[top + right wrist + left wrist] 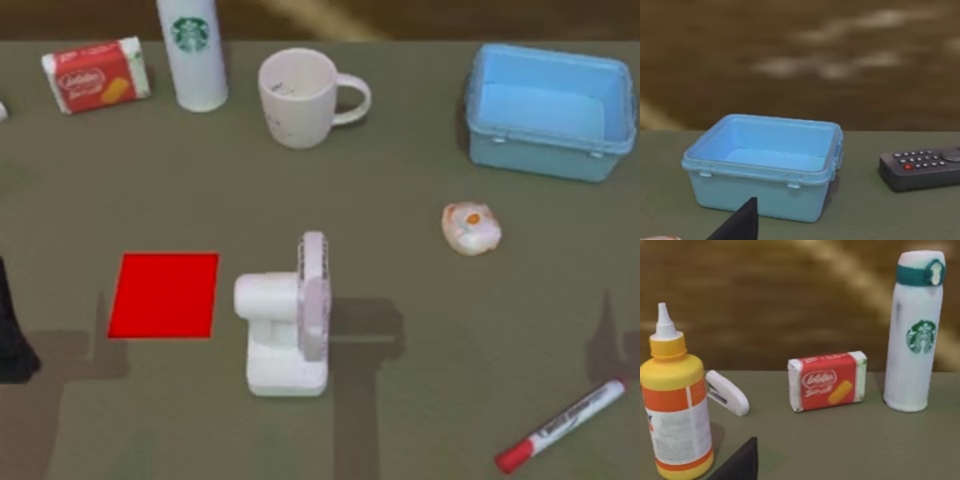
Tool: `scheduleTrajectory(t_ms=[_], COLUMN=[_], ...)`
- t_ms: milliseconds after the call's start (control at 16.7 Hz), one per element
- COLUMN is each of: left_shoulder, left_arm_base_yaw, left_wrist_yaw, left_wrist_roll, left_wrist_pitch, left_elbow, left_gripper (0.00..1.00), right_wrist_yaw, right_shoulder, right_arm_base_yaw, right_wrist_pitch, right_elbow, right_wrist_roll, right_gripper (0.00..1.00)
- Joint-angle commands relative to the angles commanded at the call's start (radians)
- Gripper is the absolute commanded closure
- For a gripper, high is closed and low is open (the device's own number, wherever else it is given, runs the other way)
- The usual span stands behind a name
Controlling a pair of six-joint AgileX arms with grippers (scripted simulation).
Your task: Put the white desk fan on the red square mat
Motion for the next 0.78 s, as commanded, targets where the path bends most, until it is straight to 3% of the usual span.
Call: scheduleTrajectory(t_ms=[360, 780], left_shoulder=[0.097, 0.541], left_arm_base_yaw=[-0.034, -0.196], left_wrist_yaw=[0.001, 0.004], left_wrist_roll=[-0.021, -0.177], left_wrist_pitch=[-0.079, -0.411], left_elbow=[0.078, 0.517], left_gripper=[0.00, 0.00], right_wrist_yaw=[0.000, 0.000], right_shoulder=[0.000, 0.000], right_arm_base_yaw=[0.000, 0.000], right_wrist_pitch=[0.000, 0.000], right_elbow=[0.000, 0.000], right_wrist_roll=[0.000, 0.000], right_gripper=[0.00, 0.00])
